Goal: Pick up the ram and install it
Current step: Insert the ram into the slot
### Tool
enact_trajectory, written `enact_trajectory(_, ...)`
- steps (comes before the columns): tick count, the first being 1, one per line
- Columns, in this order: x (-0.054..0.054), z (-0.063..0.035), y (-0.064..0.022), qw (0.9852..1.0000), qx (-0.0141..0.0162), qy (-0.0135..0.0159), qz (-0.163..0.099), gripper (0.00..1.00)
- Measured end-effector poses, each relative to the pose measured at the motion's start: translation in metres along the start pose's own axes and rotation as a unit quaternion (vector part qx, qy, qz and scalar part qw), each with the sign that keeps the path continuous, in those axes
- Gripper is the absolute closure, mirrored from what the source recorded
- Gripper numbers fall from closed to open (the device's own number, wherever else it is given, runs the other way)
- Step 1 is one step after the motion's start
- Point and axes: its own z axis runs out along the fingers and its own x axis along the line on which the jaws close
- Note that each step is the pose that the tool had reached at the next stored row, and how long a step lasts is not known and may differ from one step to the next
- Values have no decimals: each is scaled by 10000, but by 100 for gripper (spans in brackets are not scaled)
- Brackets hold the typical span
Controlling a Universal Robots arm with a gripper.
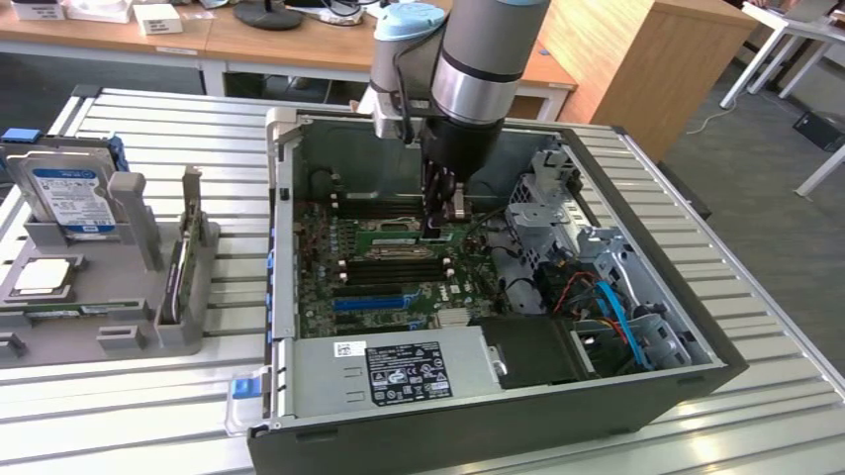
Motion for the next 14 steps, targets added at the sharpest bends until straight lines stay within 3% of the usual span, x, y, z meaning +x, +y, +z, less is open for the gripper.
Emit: enact_trajectory(14, 1, 84, 0, 10000, 0, 0, 0, 88)
